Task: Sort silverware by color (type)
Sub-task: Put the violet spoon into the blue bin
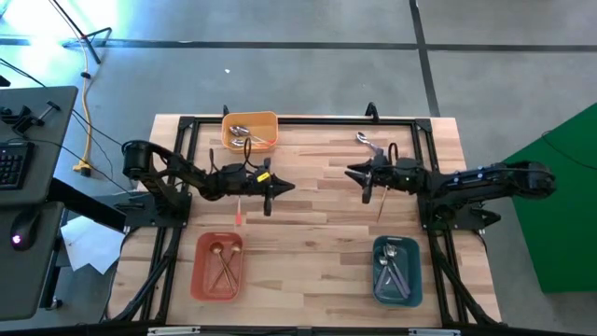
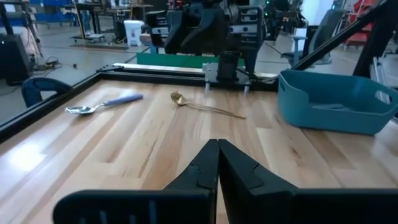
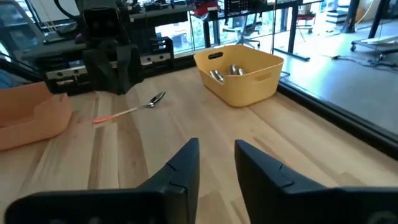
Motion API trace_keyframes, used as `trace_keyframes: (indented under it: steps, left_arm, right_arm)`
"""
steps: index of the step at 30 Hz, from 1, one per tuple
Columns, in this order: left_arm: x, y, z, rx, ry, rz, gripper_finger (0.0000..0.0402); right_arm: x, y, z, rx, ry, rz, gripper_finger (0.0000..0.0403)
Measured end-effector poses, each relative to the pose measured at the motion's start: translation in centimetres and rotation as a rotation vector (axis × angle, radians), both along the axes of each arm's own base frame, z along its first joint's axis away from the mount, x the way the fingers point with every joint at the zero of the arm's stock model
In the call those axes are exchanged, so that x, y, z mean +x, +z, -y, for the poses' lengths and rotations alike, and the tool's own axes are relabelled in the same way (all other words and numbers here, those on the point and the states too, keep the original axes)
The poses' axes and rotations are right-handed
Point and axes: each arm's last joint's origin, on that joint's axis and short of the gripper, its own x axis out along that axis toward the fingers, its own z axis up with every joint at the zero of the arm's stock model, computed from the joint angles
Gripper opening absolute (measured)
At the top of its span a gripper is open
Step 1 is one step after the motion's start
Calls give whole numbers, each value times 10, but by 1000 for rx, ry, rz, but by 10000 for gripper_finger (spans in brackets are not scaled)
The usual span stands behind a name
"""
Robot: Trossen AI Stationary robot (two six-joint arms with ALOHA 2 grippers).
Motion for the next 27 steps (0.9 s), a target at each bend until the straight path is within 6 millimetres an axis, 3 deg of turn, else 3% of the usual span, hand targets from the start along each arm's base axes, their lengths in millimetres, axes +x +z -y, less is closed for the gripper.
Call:
trace_keyframes:
  steps: [5, 12, 21, 27]
  left_arm:
    - [0, 2, -4, 32, 12, 24, 0]
    - [-6, 2, -28, -29, 45, 27, 0]
    - [-11, 2, -44, 5, 32, 22, 0]
    - [-11, 2, -45, 4, 15, 23, 0]
  right_arm:
    - [1, 0, -5, 50, -47, 22, 123]
    - [1, 0, -6, 93, -113, 39, 154]
    - [1, 0, -5, 96, -128, 42, 158]
    - [1, 0, -5, 104, -127, 46, 158]
